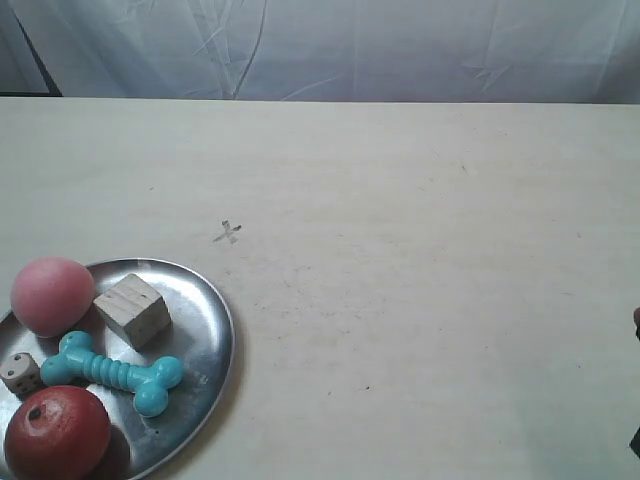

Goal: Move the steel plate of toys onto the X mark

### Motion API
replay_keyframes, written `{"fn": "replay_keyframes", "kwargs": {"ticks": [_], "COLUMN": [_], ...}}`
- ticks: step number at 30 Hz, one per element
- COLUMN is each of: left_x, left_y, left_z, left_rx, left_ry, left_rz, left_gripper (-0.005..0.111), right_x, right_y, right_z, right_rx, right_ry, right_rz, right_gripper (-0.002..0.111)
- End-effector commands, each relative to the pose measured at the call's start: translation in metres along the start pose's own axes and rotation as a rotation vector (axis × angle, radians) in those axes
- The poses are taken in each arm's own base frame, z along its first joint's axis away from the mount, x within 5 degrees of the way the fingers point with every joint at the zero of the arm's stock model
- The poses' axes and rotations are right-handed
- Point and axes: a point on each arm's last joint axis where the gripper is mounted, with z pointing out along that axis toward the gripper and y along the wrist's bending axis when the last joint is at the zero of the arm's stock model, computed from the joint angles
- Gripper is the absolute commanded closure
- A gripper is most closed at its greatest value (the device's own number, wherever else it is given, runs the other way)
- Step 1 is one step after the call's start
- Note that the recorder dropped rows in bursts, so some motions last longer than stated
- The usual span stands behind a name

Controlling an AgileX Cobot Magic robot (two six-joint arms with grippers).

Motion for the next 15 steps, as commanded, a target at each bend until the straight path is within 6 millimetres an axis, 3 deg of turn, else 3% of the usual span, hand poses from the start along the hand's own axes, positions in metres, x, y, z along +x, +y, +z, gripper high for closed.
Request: {"fn": "replay_keyframes", "kwargs": {"ticks": [1, 6, 15], "left_x": [-0.008, -0.031, -0.057], "left_y": [0.001, 0.002, 0.007], "left_z": [-0.001, -0.006, -0.021], "left_rx": [-0.014, 0.003, 0.097], "left_ry": [-0.097, -0.361, -0.694], "left_rz": [0.055, -0.152, -0.518], "left_gripper": [0.107, 0.107, 0.107], "right_x": [-0.012, -0.026, -0.040], "right_y": [-0.002, -0.003, -0.013], "right_z": [-0.001, -0.005, -0.011], "right_rx": [0.020, 0.024, 0.017], "right_ry": [-0.135, -0.302, -0.497], "right_rz": [-0.005, 0.082, 0.535], "right_gripper": [0.108, 0.108, 0.108]}}
